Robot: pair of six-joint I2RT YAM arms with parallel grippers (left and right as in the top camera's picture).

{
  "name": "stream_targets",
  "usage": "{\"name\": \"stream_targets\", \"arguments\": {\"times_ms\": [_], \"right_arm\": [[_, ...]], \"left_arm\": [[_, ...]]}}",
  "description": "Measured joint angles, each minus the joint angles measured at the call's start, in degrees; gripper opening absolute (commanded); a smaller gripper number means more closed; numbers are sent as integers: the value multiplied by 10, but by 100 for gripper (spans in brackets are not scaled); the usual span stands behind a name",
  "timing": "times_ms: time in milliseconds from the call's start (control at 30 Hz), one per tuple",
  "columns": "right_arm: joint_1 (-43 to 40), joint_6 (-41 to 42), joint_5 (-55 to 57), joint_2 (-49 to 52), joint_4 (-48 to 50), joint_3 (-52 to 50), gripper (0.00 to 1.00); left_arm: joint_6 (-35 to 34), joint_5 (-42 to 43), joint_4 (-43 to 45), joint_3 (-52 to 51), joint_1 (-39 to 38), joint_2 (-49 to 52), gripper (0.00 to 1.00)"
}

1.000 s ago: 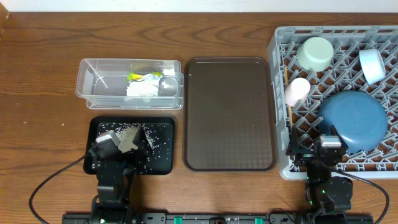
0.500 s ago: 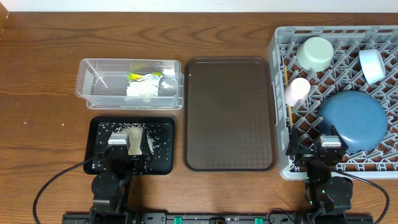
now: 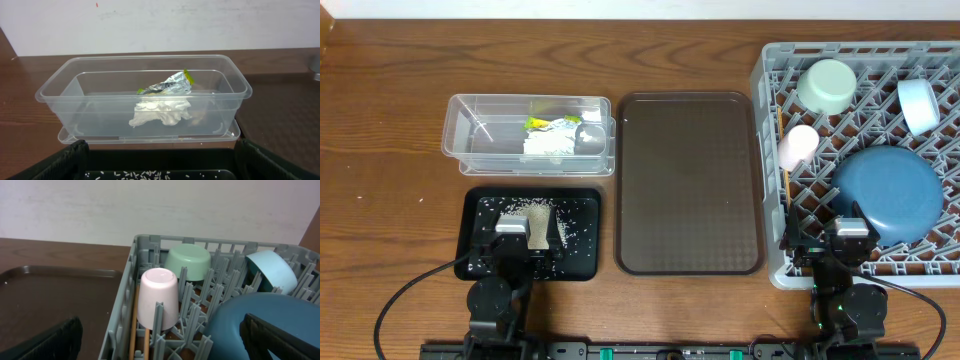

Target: Sort waste into correct bins and load items into the dishwasher rack

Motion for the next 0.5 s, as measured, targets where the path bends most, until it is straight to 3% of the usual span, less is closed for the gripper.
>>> {"name": "stream_targets", "arguments": {"times_ms": [500], "right_arm": [[0,0,0,0,0,0,99]], "left_arm": [[4,0,0,0,15,0,95]]}}
